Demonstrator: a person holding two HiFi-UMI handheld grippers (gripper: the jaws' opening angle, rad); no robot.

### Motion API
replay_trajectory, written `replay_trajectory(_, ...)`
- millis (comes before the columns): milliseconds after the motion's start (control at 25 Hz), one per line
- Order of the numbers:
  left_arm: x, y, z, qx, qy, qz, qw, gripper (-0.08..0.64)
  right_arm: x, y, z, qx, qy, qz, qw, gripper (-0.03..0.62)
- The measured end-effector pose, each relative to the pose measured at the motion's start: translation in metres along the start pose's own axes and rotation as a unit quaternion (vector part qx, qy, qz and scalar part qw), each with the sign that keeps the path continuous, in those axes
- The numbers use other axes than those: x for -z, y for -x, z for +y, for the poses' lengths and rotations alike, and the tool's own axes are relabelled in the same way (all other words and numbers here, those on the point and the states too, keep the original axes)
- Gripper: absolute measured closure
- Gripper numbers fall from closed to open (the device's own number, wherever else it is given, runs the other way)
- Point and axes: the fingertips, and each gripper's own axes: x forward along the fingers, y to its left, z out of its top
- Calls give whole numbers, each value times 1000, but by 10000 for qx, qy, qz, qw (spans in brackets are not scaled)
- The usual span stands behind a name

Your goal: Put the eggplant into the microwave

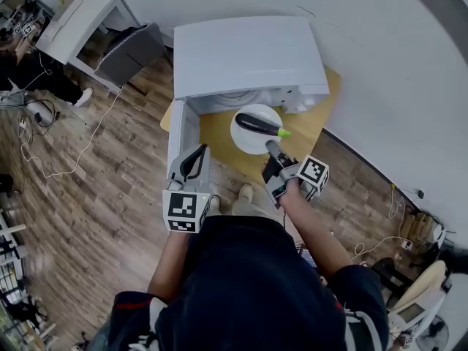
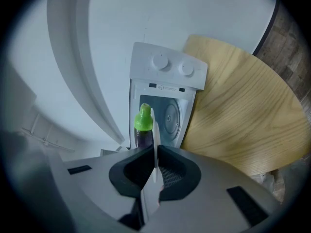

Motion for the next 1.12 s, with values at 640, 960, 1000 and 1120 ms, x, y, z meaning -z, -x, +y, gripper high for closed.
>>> replay_trajectory(640,15,-4,12,-438,245,118,9987,543,-3,-18,-20,85,84,466,9988,569)
replay_trajectory(960,20,-9,6,-270,312,217,9989,543,1,-28,-25,162,54,474,9987,569)
replay_trajectory(1000,20,-11,4,-215,327,240,9989,543,1,-30,-24,134,17,461,9988,569)
replay_trajectory(1120,23,-18,-3,-23,340,310,9989,543,-1,-37,-26,101,-41,424,9990,569)
